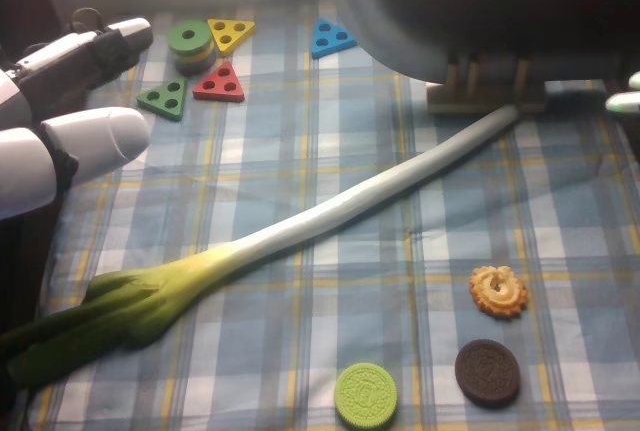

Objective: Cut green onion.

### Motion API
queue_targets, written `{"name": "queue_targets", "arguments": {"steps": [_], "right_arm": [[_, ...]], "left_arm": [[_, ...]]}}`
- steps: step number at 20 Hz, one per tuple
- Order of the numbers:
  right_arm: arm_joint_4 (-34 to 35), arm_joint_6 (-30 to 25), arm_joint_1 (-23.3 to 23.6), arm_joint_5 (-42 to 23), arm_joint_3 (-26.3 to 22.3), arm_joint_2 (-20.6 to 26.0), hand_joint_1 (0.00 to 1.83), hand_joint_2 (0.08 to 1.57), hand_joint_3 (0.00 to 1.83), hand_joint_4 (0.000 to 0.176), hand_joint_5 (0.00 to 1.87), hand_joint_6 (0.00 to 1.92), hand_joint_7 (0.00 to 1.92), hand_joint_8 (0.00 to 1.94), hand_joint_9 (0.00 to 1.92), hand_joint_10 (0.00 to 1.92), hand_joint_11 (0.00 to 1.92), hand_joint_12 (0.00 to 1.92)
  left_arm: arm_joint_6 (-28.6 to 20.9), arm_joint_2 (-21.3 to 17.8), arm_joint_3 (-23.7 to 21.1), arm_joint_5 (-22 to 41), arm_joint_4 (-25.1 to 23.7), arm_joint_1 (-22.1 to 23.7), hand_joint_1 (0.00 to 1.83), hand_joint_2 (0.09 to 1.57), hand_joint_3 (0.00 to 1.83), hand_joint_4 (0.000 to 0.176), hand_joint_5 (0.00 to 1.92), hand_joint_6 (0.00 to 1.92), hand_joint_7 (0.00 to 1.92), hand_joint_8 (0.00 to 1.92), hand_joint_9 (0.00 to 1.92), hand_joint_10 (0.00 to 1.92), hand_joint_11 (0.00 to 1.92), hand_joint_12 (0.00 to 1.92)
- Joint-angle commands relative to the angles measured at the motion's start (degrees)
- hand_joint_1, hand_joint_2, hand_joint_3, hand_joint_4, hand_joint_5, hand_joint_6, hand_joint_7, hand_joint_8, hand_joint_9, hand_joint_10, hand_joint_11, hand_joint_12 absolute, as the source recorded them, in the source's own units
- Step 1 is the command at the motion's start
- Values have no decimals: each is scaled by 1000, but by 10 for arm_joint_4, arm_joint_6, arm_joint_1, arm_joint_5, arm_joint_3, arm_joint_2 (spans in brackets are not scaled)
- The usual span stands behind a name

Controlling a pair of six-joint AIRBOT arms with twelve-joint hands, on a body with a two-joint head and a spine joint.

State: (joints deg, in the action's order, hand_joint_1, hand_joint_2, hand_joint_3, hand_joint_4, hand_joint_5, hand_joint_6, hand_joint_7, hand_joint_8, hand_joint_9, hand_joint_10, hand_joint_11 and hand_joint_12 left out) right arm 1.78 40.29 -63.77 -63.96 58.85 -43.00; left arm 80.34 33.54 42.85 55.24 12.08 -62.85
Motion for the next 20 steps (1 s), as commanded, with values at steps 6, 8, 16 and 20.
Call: {"name": "queue_targets", "arguments": {"steps": [6, 8, 16, 20], "right_arm": [[2, -6, 18, -118, -1, 9, 811, 898, 0, 150, 11, 0, 24, 0, 62, 0, 111, 68], [18, 3, 34, -152, 2, 9, 839, 824, 0, 161, 0, 0, 3, 1, 31, 0, 67, 21], [104, 38, 98, -141, 55, 0, 783, 859, 2, 176, 0, 0, 0, 0, 0, 0, 0, 0], [105, 39, 163, -47, 103, -15, 785, 879, 8, 176, 0, 0, 0, 0, 0, 0, 0, 0]], "left_arm": [[-1, 2, 1, 75, 12, 8, 0, 1391, 4, 4, 159, 7, 166, 1, 149, 0, 9, 143], [-1, 5, 2, 75, 17, 8, 0, 1394, 4, 0, 150, 2, 160, 0, 143, 0, 39, 155], [-1, 8, 3, 67, 18, 8, 0, 1403, 2, 0, 171, 7, 179, 10, 135, 9, 22, 146], [-1, 9, 3, 64, 18, 8, 0, 1412, 4, 4, 166, 4, 172, 4, 136, 6, 31, 149]]}}
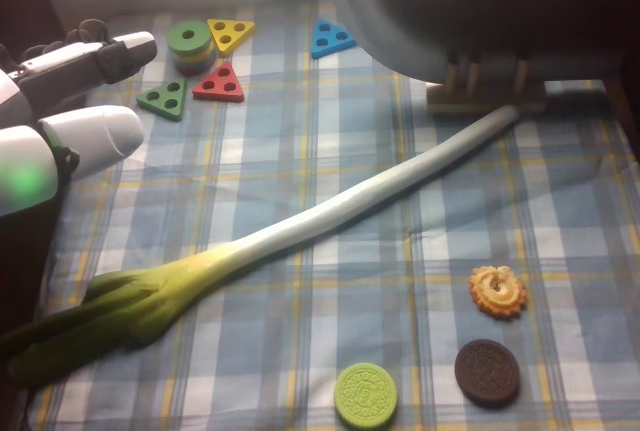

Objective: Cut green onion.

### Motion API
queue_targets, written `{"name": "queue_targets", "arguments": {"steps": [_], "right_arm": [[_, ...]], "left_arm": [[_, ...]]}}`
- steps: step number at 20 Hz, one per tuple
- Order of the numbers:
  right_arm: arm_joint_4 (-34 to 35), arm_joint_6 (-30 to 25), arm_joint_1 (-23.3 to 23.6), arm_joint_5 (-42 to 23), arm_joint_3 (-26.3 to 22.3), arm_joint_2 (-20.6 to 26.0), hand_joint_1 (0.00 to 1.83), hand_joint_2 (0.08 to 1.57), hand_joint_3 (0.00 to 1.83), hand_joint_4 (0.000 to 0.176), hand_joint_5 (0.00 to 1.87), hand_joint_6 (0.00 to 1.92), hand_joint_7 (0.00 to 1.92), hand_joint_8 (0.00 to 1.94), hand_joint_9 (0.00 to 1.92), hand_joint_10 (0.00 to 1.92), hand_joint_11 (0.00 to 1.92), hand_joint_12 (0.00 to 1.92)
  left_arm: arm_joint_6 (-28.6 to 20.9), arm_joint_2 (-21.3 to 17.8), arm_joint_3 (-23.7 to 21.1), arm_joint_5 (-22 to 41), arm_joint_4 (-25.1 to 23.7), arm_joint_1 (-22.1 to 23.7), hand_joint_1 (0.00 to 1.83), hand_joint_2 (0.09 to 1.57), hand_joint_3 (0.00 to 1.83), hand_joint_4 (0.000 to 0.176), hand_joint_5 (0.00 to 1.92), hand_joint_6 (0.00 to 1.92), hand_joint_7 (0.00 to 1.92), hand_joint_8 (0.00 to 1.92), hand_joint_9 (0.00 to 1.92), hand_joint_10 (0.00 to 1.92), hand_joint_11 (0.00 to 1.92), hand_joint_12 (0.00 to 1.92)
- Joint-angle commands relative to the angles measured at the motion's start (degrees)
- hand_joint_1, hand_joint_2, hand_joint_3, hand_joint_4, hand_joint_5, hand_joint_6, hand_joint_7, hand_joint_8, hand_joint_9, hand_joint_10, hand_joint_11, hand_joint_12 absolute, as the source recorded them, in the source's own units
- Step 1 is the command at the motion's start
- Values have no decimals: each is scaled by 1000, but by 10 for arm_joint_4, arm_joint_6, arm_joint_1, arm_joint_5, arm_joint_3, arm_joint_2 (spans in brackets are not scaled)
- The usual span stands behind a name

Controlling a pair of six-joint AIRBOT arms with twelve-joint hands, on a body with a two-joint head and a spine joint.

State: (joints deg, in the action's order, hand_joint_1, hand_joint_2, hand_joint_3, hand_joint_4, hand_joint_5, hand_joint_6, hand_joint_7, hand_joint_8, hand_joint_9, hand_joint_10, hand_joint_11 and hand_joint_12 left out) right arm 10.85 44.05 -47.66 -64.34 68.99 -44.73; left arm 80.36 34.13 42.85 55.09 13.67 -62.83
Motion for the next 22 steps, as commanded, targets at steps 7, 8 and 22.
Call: {"name": "queue_targets", "arguments": {"steps": [7, 8, 22], "right_arm": [[-19, 3, 70, 88, 51, -15, 912, 833, 0, 176, 0, 0, 0, 0, 0, 0, 0, 0], [-30, 5, 85, 120, 63, -22, 943, 850, 0, 176, 0, 0, 0, 0, 0, 0, 0, 0], [-101, 77, 224, 381, 178, -110, 950, 869, 14, 176, 0, 0, 0, 0, 0, 0, 0, 0]], "left_arm": [[-2, 3, 3, 68, 2, 8, 0, 1418, 4, 18, 203, 14, 201, 10, 168, 12, 25, 146], [-2, 3, 3, 68, 2, 8, 0, 1420, 4, 13, 205, 13, 206, 11, 173, 13, 20, 144], [-2, 3, 1, 73, 4, 7, 0, 1427, 2, 12, 200, 3, 209, 0, 211, 0, 47, 193]]}}
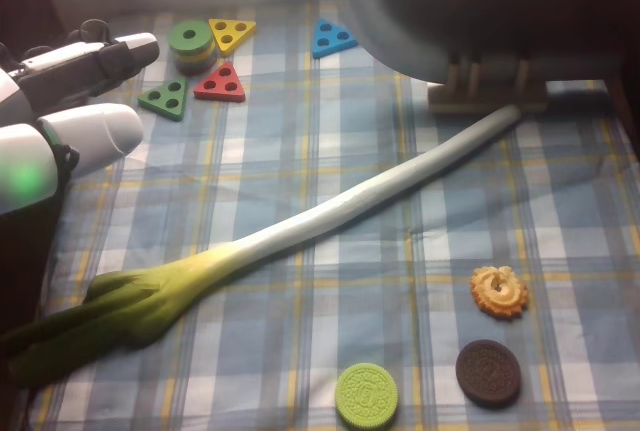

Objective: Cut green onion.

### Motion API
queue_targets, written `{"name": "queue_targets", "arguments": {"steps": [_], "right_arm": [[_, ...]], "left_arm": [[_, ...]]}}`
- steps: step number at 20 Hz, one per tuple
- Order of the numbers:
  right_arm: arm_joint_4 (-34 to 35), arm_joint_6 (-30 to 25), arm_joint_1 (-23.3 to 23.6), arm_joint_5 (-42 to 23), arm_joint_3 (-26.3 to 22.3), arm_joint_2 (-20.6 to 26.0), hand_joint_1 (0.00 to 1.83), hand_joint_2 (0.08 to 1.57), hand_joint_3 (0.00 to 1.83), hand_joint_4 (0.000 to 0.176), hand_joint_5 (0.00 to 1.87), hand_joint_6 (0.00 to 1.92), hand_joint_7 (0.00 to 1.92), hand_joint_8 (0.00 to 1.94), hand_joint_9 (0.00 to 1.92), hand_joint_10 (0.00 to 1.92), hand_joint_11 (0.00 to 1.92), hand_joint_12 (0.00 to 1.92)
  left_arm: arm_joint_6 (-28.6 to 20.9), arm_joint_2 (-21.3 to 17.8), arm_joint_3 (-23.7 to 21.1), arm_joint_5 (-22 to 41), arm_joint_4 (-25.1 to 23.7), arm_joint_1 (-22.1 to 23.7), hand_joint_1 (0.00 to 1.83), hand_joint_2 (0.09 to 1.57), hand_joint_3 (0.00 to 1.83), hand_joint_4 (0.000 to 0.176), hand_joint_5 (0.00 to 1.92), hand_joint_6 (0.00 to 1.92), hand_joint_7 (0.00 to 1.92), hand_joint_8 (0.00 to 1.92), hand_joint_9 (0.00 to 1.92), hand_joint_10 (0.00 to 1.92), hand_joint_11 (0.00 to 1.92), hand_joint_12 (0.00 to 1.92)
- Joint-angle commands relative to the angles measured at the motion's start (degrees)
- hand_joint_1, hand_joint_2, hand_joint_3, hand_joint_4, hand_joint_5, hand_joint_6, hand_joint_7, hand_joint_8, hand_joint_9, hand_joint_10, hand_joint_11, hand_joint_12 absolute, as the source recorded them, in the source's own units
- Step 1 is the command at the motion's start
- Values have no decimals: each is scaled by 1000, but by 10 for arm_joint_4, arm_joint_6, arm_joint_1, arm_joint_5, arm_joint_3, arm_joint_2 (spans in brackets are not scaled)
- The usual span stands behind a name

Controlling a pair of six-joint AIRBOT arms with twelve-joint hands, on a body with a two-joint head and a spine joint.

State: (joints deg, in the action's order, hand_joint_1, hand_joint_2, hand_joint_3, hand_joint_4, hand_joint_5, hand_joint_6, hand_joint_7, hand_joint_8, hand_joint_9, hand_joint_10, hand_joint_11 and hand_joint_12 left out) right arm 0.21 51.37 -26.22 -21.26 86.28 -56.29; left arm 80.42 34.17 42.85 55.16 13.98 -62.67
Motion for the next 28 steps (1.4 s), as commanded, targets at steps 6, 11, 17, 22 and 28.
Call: {"name": "queue_targets", "arguments": {"steps": [6, 11, 17, 22, 28], "right_arm": [[6, 4, 20, -45, 20, -19, 897, 896, 4, 142, 0, 0, 105, 12, 3, 0, 0, 0], [6, 4, 21, -46, 24, -35, 897, 924, 1, 74, 162, 3, 327, 3, 294, 17, 150, 111], [6, 4, 21, -52, 24, -42, 1056, 1179, 0, 0, 858, 900, 866, 29, 854, 41, 424, 1222], [6, 4, 21, -59, 19, -42, 824, 1326, 4, 0, 875, 727, 1225, 217, 1299, 228, 866, 1176], [7, 4, 21, -62, 15, -42, 229, 1461, 3, 71, 689, 1902, 1046, 1912, 1203, 1903, 1267, 1913]], "left_arm": [[-2, 3, 1, 71, 1, 4, 0, 1428, 2, 26, 202, 4, 210, 0, 204, 0, 39, 200], [-2, 3, 2, 71, 1, 4, 0, 1439, 5, 5, 211, 4, 229, 7, 218, 5, 63, 219], [-2, 5, 2, 69, 2, 3, 0, 1452, 7, 0, 225, 6, 245, 8, 210, 3, 59, 220], [-3, 5, 1, 69, 4, 0, 0, 1452, 3, 0, 209, 0, 236, 2, 196, 1, 49, 219], [-4, 5, 0, 69, 6, -1, 0, 1468, 7, 0, 220, 2, 241, 1, 203, 2, 54, 225]]}}
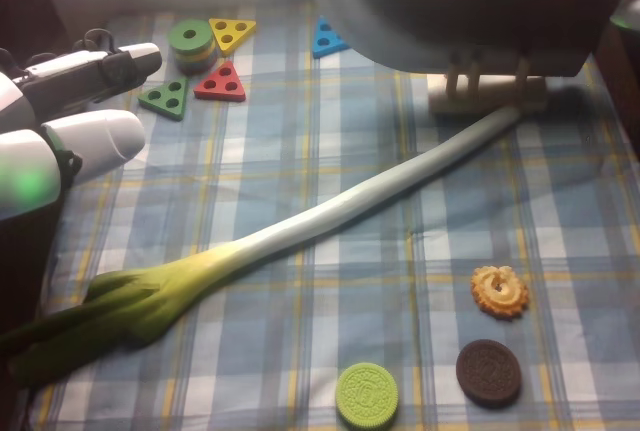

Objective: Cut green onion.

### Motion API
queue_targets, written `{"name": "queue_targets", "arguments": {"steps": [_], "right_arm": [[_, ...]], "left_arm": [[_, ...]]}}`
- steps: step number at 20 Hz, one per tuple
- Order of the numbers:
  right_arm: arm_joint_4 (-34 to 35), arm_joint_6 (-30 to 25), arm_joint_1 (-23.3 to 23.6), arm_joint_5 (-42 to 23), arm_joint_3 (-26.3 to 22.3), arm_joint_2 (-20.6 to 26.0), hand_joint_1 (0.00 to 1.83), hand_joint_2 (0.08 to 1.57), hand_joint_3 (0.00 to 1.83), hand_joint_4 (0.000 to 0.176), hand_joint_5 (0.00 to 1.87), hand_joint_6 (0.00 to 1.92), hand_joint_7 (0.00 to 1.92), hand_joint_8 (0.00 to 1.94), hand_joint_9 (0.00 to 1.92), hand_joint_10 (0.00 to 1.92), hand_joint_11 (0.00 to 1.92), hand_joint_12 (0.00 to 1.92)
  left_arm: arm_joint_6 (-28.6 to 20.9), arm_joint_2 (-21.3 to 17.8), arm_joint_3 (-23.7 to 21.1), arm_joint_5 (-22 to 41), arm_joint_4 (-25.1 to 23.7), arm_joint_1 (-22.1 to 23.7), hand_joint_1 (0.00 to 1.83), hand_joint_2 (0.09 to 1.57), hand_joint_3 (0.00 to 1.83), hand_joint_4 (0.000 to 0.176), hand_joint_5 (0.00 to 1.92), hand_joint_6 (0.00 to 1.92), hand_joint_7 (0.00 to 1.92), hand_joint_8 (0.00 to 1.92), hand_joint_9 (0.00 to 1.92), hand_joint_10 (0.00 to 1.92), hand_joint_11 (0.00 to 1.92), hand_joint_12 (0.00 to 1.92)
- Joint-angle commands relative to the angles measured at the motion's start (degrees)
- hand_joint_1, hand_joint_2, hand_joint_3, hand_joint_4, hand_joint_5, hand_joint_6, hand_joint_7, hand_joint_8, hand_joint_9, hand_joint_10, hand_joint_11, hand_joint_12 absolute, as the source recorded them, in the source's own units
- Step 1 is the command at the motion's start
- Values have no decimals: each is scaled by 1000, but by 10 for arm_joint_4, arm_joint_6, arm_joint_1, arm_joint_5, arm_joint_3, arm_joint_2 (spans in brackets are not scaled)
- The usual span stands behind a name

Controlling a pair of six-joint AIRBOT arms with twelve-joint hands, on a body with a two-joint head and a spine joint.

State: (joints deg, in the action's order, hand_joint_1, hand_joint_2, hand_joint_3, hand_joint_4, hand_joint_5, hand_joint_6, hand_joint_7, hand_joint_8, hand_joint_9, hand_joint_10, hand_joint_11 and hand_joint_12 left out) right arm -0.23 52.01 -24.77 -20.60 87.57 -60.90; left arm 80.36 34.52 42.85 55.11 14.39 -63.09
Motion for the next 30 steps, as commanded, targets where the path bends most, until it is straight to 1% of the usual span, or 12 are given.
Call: {"name": "queue_targets", "arguments": {"steps": [1, 4, 6, 14, 16, 17, 18, 19, 20, 21, 28, 30], "right_arm": [[11, -3, 7, -68, 2, 5, 264, 1480, 3, 104, 743, 1917, 1041, 1935, 1221, 1917, 1303, 1919], [11, -3, 7, -73, -1, 5, 616, 1430, 0, 94, 918, 1921, 1139, 1941, 1299, 1921, 1367, 1921], [11, -2, 7, -73, -1, 5, 705, 1398, 0, 95, 958, 1921, 1184, 1941, 1324, 1921, 1385, 1921], [11, 17, 7, -75, -15, 9, 590, 1446, 5, 103, 819, 1921, 1063, 1941, 1229, 1921, 1304, 1921], [11, 18, 7, -84, -22, 16, 619, 1467, 4, 89, 832, 1921, 1070, 1941, 1234, 1921, 1306, 1921], [11, 18, 7, -89, -25, 19, 577, 1464, 3, 103, 856, 1921, 1105, 1941, 1252, 1921, 1318, 1921], [11, 18, 7, -92, -26, 20, 562, 1466, 1, 145, 861, 1921, 1114, 1941, 1257, 1921, 1324, 1921], [13, 18, 9, -95, -26, 20, 520, 1470, 2, 152, 850, 1921, 1123, 1941, 1270, 1921, 1335, 1921], [17, 18, 10, -102, -25, 20, 586, 1495, 3, 123, 964, 1921, 1244, 1941, 1398, 1921, 1437, 1921], [24, 18, 11, -111, -25, 20, 577, 1493, 1, 122, 982, 1921, 1280, 1941, 1441, 1921, 1472, 1921], [28, 18, 45, -155, -44, 36, 569, 1489, 1, 145, 1074, 1921, 1369, 1941, 1521, 1921, 1585, 1921], [27, 18, 55, -168, -52, 44, 692, 1479, 0, 138, 932, 1921, 1256, 1941, 1440, 1921, 1506, 1921]], "left_arm": [[-3, 1, 0, 70, 2, 2, 0, 1463, 4, 0, 220, 2, 252, 5, 208, 4, 56, 226], [-3, 1, -1, 70, 2, 1, 0, 1471, 6, 0, 216, 0, 246, 1, 202, 0, 41, 220], [-3, 1, -1, 70, 2, 1, 0, 1467, 3, 0, 208, 0, 256, 4, 208, 5, 38, 220], [-4, 1, -3, 70, 0, 1, 0, 1433, 0, 0, 187, 7, 231, 7, 199, 8, 25, 217], [-6, -2, -6, 70, -12, 1, 0, 1418, 1, 0, 132, 0, 195, 2, 213, 2, 7, 281], [-12, -6, -12, 72, -31, 1, 0, 1410, 1, 0, 100, 0, 164, 0, 187, 0, 1, 296], [-13, -10, -18, 75, -44, 1, 0, 1409, 1, 0, 94, 0, 157, 0, 181, 0, 0, 299], [-13, -21, -29, 83, -67, 1, 0, 1423, 1, 0, 126, 2, 206, 4, 224, 3, 0, 385], [-13, -28, -35, 88, -81, 0, 0, 1432, 2, 0, 140, 2, 223, 0, 250, 2, 0, 468], [-13, -31, -36, 88, -89, 0, 0, 1411, 0, 0, 85, 2, 168, 5, 193, 2, 0, 337], [-13, -24, -27, 48, -86, 3, 0, 1388, 0, 0, 79, 2, 134, 3, 142, 1, 0, 225], [-11, -19, -24, 31, -86, 8, 0, 1389, 0, 0, 100, 1, 162, 2, 173, 3, 0, 377]]}}
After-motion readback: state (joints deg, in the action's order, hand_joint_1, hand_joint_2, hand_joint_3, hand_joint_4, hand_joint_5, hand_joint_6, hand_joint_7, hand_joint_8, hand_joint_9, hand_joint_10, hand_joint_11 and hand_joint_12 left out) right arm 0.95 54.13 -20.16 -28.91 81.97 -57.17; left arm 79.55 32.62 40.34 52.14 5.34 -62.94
